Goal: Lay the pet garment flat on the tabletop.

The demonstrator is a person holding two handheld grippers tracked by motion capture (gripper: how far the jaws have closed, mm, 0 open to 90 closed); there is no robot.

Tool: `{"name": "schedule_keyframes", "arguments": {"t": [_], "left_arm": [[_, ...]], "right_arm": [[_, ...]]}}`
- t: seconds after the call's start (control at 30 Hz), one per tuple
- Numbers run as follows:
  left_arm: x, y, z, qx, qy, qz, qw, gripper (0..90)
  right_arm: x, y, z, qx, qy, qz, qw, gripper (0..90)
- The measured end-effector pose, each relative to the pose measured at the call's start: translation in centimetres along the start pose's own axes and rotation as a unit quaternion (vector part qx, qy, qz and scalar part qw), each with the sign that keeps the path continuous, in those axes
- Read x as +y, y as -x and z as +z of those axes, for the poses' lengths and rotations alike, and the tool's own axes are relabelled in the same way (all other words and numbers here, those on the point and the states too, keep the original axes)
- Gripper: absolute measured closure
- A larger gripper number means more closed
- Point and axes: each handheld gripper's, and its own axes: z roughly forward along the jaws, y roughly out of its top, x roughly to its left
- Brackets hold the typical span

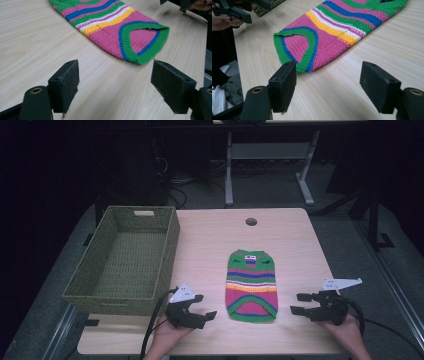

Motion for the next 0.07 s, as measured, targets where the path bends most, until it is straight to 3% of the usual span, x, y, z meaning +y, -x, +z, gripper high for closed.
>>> {"name": "schedule_keyframes", "arguments": {"t": [0.07], "left_arm": [[-0.16, 0.22, -0.30, 0.002, -0.002, 0.010, 0.9999, 22.3]], "right_arm": [[-0.41, -0.19, -0.44, -0.004, 0.007, 0.001, 1.0000, 28.6]]}}
